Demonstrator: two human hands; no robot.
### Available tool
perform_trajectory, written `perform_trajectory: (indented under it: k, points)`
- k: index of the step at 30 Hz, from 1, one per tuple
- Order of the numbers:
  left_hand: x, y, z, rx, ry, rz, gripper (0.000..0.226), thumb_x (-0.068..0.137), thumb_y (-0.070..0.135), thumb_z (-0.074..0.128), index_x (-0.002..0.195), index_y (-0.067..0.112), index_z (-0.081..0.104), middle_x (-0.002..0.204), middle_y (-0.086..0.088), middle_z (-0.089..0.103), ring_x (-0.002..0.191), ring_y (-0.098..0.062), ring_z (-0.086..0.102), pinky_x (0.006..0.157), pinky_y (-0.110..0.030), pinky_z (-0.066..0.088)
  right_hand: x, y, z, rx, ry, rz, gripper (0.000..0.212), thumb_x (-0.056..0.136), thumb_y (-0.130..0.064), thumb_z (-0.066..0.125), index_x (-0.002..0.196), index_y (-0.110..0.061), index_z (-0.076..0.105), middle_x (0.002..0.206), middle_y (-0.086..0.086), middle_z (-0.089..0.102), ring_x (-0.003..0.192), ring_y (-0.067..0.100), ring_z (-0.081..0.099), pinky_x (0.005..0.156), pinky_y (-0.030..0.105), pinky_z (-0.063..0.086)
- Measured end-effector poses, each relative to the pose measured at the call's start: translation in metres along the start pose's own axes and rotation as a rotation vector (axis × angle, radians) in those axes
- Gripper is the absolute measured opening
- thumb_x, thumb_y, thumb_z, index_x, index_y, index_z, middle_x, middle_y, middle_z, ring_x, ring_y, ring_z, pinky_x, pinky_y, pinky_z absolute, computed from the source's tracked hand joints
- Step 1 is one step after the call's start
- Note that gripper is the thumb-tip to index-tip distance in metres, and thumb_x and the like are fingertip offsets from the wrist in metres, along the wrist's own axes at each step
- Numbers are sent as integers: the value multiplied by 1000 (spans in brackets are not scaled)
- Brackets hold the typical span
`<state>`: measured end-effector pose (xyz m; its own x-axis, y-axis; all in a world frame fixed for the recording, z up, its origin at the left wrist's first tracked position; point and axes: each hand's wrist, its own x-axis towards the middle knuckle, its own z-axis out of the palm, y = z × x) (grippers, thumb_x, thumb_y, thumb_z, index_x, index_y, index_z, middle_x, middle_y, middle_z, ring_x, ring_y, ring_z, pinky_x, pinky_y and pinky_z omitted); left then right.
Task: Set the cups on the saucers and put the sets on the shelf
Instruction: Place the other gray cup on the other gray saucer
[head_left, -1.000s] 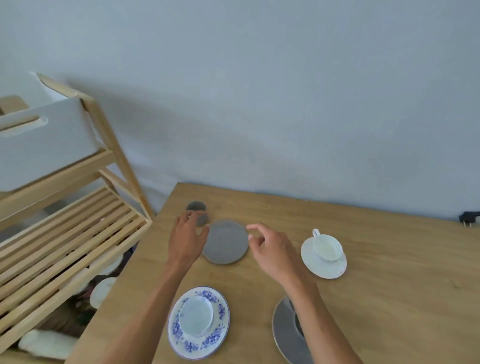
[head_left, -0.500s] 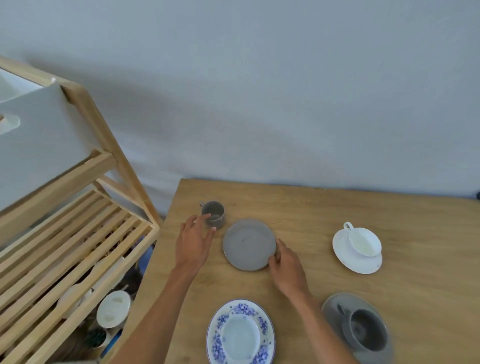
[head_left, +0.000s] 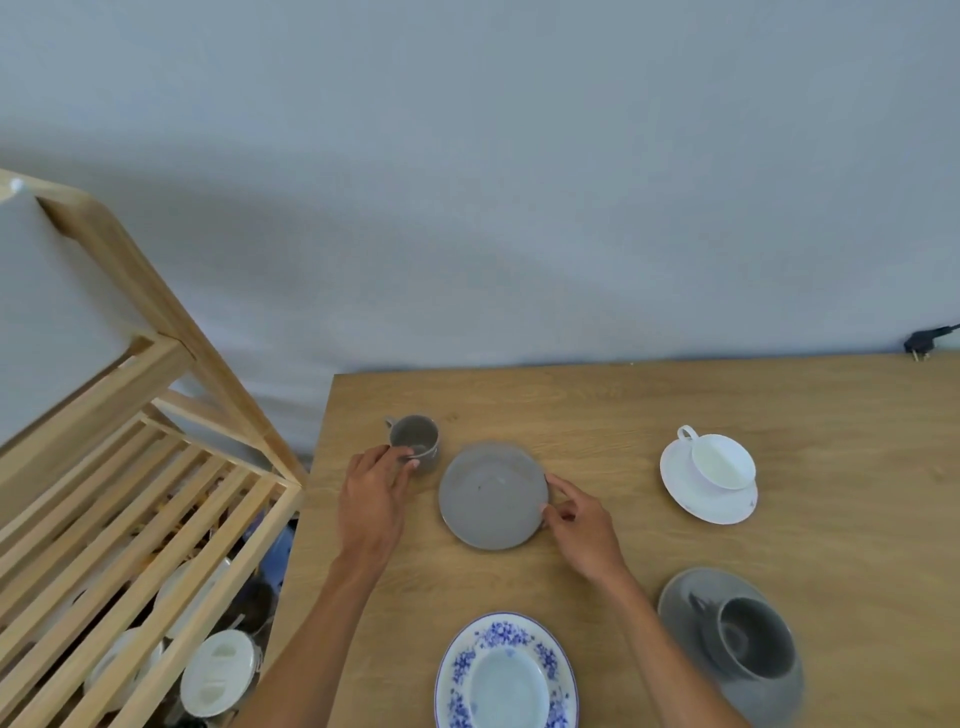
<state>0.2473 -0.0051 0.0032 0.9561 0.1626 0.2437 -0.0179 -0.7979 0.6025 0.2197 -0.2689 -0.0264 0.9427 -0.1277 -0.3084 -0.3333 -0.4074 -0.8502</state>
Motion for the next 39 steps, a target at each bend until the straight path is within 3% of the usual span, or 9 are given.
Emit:
perform_trajectory:
  k: [8,14,23,27,31,34,39]
  points:
    - [-19,28,2,-83,-19,135,17,88,31,67,103,25,71,105,8,65,102,-8,53,82,-19,42,-6,1,-1,85,20,6,45,93,-21,68,136,-31,59,79,-4,78,81,1,72,71,13,47]
    - [-38,33,20,-78,-135,212,16,88,35,65,102,28,70,104,10,64,100,-10,54,78,-29,50,-8,0,-3,103,16,6,44,93,-21,69,136,-29,60,78,-5,78,80,3,73,71,13,49]
    - [-46,37,31,-71,-154,234,18,89,37,63,103,27,69,108,10,64,101,-11,55,76,-31,52,-9,-2,-3,106,12,1,44,93,-21,68,136,-29,60,78,-7,78,79,-3,72,76,17,50]
    - [-44,37,36,-55,-163,222,18,90,37,62,106,28,67,113,9,63,105,-11,54,78,-33,53,-9,-2,-3,113,19,-5,43,93,-20,68,135,-29,60,77,-6,78,78,-4,72,70,9,48]
    - [-43,36,33,-9,-164,233,19,90,37,63,106,29,68,112,9,64,105,-11,55,77,-31,53,-9,-1,-3,107,19,-14,43,93,-20,68,135,-28,60,76,-6,78,78,-3,72,71,11,48]
    - [-42,35,32,10,-190,245,26,92,41,58,116,32,63,118,10,62,109,-11,55,81,-30,52,-9,0,-2,103,18,-23,43,94,-20,68,135,-28,60,76,-5,78,78,-3,71,67,5,47]
    - [-38,32,26,-20,-262,254,54,93,50,51,143,40,34,131,14,54,117,-5,50,88,-26,50,-9,-2,-3,93,4,-17,42,94,-22,66,135,-31,60,79,-5,78,80,-4,71,66,4,46]
